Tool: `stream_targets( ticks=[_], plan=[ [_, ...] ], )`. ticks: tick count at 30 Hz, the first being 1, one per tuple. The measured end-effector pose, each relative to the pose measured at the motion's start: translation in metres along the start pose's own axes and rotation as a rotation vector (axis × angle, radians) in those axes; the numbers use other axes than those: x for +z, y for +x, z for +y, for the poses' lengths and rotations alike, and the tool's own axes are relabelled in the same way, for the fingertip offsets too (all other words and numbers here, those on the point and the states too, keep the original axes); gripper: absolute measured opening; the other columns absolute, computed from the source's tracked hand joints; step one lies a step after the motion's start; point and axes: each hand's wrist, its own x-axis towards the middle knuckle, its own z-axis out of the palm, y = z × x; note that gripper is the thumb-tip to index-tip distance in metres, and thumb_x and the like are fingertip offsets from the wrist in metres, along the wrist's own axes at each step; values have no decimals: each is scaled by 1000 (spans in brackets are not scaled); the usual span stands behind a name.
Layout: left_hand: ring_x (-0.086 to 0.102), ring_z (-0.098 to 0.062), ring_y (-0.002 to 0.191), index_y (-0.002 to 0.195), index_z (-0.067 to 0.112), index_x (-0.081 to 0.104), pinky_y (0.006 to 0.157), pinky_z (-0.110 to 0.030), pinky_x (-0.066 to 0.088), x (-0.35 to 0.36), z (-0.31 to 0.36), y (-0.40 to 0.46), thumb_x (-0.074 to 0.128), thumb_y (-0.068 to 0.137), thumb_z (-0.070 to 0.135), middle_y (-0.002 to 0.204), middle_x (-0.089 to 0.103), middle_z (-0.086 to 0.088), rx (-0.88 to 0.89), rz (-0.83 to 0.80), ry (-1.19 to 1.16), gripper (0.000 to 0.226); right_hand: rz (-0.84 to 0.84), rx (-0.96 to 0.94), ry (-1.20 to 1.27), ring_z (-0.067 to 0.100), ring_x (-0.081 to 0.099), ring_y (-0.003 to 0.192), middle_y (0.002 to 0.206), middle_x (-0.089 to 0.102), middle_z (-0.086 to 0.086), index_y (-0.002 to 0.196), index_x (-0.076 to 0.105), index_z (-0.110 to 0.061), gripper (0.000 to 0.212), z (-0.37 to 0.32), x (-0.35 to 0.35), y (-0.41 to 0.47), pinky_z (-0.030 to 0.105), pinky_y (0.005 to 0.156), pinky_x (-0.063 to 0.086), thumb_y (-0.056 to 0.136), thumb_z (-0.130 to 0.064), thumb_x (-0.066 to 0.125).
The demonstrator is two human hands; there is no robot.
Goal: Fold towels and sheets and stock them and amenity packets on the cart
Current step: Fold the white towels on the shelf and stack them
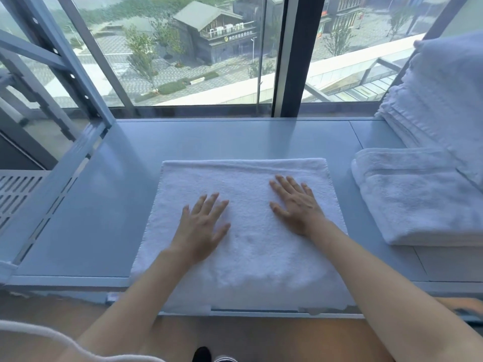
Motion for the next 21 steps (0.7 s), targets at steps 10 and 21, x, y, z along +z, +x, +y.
stream_targets(
  ticks=[10,21],
  plan=[
    [-20,-12,156,163,41,-4,127,-49,-6,10,8,-34,17,102,64,170,-16,14,-40,-50,6,68,-48,-16,-17,13,-6,159,173,-4,-11,165,6,-34,68,-5,-2,-26,44,128,-3,106,-55,32],
    [-19,-16,157,163,39,-5,125,-49,-7,37,35,-129,10,100,71,171,-15,10,-23,-23,19,72,-23,-64,-28,7,-22,155,169,-20,-19,163,-8,-41,69,-14,25,-127,41,127,-10,103,-64,18]
  ],
)
